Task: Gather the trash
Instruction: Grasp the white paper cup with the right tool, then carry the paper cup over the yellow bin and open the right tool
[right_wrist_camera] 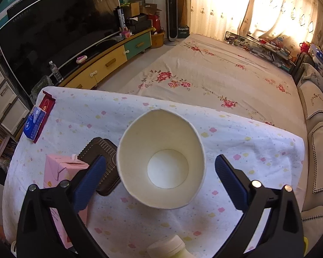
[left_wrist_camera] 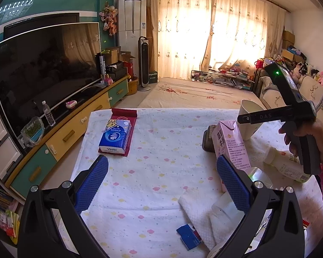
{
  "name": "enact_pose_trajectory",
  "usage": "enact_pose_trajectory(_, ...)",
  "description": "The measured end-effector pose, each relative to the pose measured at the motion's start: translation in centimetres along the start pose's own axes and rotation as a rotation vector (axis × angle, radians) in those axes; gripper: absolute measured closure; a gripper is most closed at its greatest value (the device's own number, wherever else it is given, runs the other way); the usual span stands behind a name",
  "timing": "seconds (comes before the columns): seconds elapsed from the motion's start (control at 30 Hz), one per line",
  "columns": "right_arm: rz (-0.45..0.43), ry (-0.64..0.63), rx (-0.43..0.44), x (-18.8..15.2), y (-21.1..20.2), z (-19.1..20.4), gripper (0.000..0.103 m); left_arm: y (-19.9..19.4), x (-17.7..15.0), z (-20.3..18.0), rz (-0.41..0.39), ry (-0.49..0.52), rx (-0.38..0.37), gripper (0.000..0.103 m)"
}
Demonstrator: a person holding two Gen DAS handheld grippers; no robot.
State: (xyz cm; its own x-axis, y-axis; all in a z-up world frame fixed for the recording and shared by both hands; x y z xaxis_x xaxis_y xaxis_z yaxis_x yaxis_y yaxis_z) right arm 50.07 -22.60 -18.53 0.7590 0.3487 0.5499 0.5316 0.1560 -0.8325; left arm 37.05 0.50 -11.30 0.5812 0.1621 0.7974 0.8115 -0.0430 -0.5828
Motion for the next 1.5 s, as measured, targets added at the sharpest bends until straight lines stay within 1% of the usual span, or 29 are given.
enact_pose_trajectory(0.03, 0.005, 0.004, -0.002, 0.0, 0.1, -0.1, 0.026, 0.1, -0.1, -0.1, 0.002, 0.002, -0.002, 0.004)
enact_pose_trajectory(0.1, 0.005, 0.020, 0.005, 0.0, 0.1, -0.3, 0.042, 0.0, -0.4, -0.3, 0.007, 0.003, -0.005, 0.004)
enact_pose_trajectory(0.13, 0.002, 0.030, 0.008, -0.1, 0.0, -0.5, 0.045, 0.1, -0.4, -0.3, 0.008, 0.004, -0.006, 0.004)
enact_pose_trajectory(0.27, -0.018, 0.059, 0.025, -0.1, -1.1, -0.9, 0.048, 0.3, -0.6, -0.4, 0.010, 0.009, -0.006, 0.004)
enact_pose_trajectory(0.4, -0.059, 0.064, 0.041, 0.3, -3.5, -0.9, 0.049, 0.4, -0.7, -0.3, 0.017, 0.009, -0.006, 0.004)
enact_pose_trajectory(0.53, -0.119, 0.062, 0.069, 0.4, -7.4, -0.8, 0.049, 0.2, -0.9, -0.4, 0.020, 0.013, -0.008, 0.004)
enact_pose_trajectory(0.6, -0.154, 0.060, 0.073, -0.3, -10.3, -1.2, 0.049, 0.2, -0.9, -0.4, 0.019, 0.015, -0.013, 0.004)
enact_pose_trajectory(0.73, -0.200, 0.073, 0.025, -3.0, -15.6, -3.7, 0.049, -0.1, -0.7, -0.6, 0.012, 0.018, -0.024, 0.004)
enact_pose_trajectory(0.83, -0.213, 0.128, -0.042, -6.7, -19.5, -7.1, 0.048, -0.8, -0.5, -0.9, -0.003, 0.022, -0.033, 0.004)
enact_pose_trajectory(0.93, -0.204, 0.216, -0.135, -11.9, -22.9, -11.3, 0.048, -1.8, -0.2, -1.4, -0.022, 0.027, -0.048, 0.004)
enact_pose_trajectory(1.07, -0.149, 0.330, -0.231, -19.6, -24.3, -15.7, 0.047, -3.2, 0.2, -2.3, -0.046, 0.044, -0.062, 0.004)
enact_pose_trajectory(1.17, -0.084, 0.430, -0.280, -25.6, -23.0, -18.6, 0.046, -4.2, 0.1, -3.2, -0.044, 0.053, -0.078, 0.004)
enact_pose_trajectory(1.23, -0.029, 0.495, -0.306, -29.4, -21.0, -20.5, 0.046, -4.8, -0.2, -3.9, -0.036, 0.060, -0.094, 0.004)
enact_pose_trajectory(1.33, 0.047, 0.587, -0.310, -34.4, -17.5, -23.4, 0.046, -6.0, -0.7, -5.2, -0.030, 0.081, -0.101, 0.004)
enact_pose_trajectory(1.4, 0.091, 0.624, -0.304, -37.0, -15.3, -24.5, 0.046, -6.8, -1.1, -6.0, -0.029, 0.101, -0.105, 0.004)
enact_pose_trajectory(1.5, 0.146, 0.650, -0.300, -39.7, -12.6, -25.6, 0.046, -8.1, -2.0, -7.0, -0.014, 0.121, -0.115, 0.004)
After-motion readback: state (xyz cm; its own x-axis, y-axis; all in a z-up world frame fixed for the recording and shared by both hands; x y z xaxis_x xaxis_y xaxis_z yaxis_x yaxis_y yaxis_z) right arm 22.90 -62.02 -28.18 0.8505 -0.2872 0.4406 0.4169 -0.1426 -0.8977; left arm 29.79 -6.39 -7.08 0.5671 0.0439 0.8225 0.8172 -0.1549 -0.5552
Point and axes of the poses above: each gripper's, at about its wrist camera, not at the fingertips, and y roughly the way its jaws point, z to its left, x to its top, the point moved 10 cm from there along y, roughly the way its jaws point, and after that the axes turned 11 degrees about -y, right-handed, at the moved point
